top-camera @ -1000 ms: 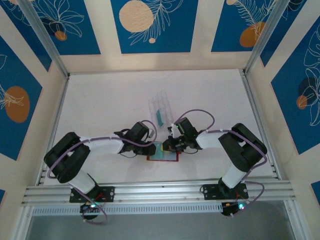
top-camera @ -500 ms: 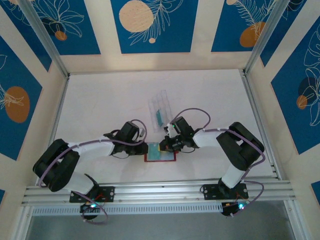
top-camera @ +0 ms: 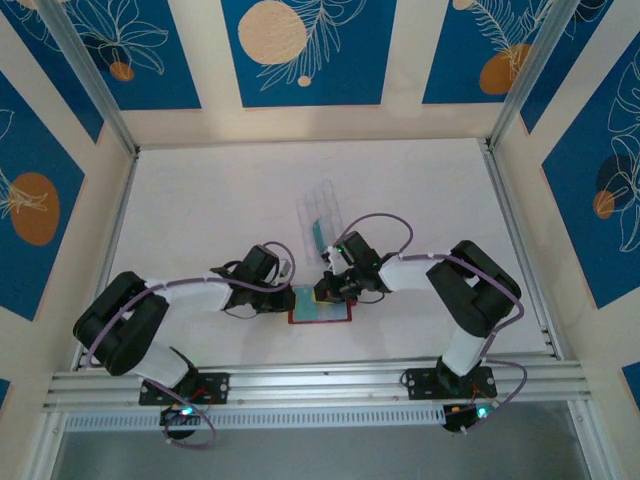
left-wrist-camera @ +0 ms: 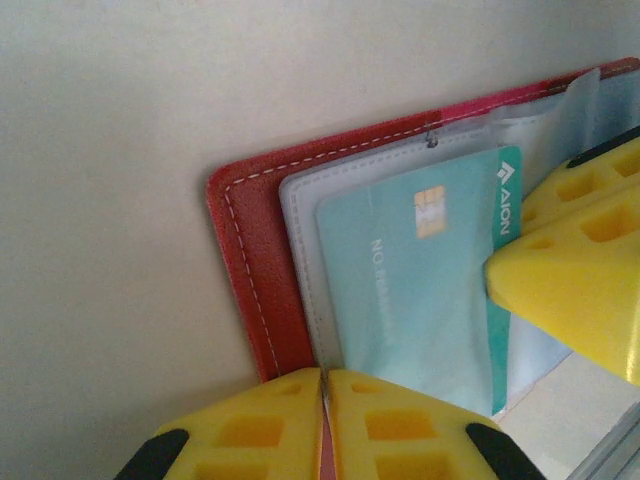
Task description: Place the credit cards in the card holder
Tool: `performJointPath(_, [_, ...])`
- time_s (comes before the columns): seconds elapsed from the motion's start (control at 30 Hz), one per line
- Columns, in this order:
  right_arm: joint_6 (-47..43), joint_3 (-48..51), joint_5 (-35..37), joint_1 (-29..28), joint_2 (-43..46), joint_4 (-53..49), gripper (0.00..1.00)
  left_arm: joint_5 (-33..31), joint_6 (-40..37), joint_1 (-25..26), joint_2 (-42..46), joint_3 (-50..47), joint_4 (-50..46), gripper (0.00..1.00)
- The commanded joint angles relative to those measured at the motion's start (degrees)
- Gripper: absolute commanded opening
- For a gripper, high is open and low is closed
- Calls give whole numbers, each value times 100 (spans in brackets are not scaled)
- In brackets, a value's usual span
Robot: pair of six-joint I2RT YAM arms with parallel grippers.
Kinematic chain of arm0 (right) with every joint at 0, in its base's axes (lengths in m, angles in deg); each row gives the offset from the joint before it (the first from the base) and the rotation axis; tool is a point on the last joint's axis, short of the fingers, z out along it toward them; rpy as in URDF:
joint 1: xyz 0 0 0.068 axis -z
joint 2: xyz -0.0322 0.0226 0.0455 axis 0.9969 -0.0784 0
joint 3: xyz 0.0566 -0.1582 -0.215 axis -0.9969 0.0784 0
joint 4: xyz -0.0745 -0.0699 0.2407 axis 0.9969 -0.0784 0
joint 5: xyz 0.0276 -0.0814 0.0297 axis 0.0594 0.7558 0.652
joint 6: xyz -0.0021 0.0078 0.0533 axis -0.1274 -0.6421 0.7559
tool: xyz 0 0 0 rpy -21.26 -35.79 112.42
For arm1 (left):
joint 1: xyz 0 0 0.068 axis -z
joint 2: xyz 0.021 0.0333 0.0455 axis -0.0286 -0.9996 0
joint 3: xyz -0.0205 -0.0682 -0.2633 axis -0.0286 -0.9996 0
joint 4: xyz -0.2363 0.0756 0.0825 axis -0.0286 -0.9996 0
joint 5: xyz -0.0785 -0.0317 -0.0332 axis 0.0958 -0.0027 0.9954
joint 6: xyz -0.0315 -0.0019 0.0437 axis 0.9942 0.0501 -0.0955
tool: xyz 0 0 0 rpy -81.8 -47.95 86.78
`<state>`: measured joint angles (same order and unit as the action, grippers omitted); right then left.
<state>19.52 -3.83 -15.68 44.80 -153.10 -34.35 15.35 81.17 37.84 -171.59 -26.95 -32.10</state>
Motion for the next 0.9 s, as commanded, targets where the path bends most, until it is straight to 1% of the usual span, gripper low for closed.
performJointPath(0.0, [-191,-118,241,-227,18,-434,8,-72,65,170,-380,-112,128,11])
performJointPath(0.03, [-224,-151,300,-220,46,-532,9,-90,74,165,-369,-127,116,11])
performJointPath(0.17, [-363,-295,713,-212,206,-1096,23,-252,83,167,-237,-193,-12,11])
performJointPath(0.27, [-453,-388,880,-200,349,-1443,34,-323,101,158,-164,-257,-34,11])
performJointPath(0.47, [-665,-555,1135,-252,678,-2105,45,-326,127,158,-226,-296,31,11])
performJointPath(0.53, [-753,-605,1328,-279,830,-2350,46,-303,147,161,-251,-312,77,11])
performJointPath(0.63, [-885,-709,1752,-305,1031,-2729,45,-299,162,156,-273,-330,129,11])
performJointPath(0.77, [-1105,-933,2268,-322,1068,-3103,36,-271,188,158,-286,-351,180,11])
performJointPath(0.87, [-1273,-1190,2640,-368,900,-3351,35,-263,197,161,-293,-350,198,12])
